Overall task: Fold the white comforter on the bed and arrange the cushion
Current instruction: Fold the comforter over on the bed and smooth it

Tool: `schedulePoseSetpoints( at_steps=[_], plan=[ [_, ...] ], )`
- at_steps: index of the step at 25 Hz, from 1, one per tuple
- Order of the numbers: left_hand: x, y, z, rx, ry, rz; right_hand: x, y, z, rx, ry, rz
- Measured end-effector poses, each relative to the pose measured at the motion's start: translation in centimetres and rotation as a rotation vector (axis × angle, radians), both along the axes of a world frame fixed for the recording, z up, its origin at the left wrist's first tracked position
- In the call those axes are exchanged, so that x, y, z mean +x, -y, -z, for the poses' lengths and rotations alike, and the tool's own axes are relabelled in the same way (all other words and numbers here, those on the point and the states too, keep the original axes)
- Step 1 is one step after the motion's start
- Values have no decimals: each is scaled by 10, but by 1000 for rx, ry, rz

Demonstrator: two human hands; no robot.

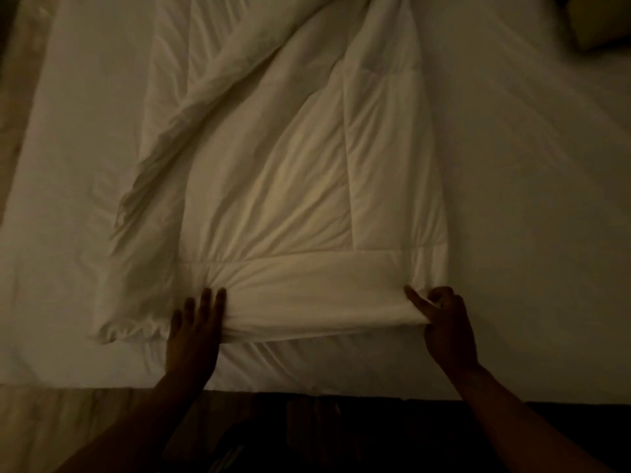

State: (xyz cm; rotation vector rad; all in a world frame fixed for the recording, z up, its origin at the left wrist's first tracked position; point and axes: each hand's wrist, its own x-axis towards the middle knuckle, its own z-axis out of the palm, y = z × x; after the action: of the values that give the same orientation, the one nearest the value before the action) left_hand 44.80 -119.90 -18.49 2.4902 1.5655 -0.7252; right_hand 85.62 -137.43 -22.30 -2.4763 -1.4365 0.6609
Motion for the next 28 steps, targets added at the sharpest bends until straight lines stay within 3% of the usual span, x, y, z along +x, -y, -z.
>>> schedulePoseSetpoints(
  at_steps=[2, 5, 7, 9, 11, 13, 16, 19, 22, 24, 28],
  plan=[
    [-16, 3, 10, -116, -96, 28, -12, -22, -5, -60, -18, -15],
    [-6, -17, -1, -316, -100, 24, -18, -63, -29, -442, -31, 91],
    [10, -55, -17, -359, 48, -199, -27, -108, -50, -644, 72, 174],
    [19, -102, -33, -177, 260, -384, -54, -153, -64, -603, 195, 272],
    [19, -146, -38, 34, 430, -377, -85, -193, -74, -510, 242, 374],
    [17, -186, -35, 175, 483, -250, -103, -225, -83, -500, 175, 420],
    [14, -256, -28, 352, 443, -131, -120, -274, -98, -553, 17, 312],
    [20, -321, -22, 330, 441, -179, -153, -340, -94, -382, -95, 177],
    [37, -361, -15, 211, 446, -216, -187, -419, -83, -11, -99, 160],
    [53, -376, -10, 170, 479, -232, -192, -476, -72, 208, -230, 264],
    [75, -398, 4, 104, 513, -240, -171, -573, -44, 462, -727, 684]
  ],
)
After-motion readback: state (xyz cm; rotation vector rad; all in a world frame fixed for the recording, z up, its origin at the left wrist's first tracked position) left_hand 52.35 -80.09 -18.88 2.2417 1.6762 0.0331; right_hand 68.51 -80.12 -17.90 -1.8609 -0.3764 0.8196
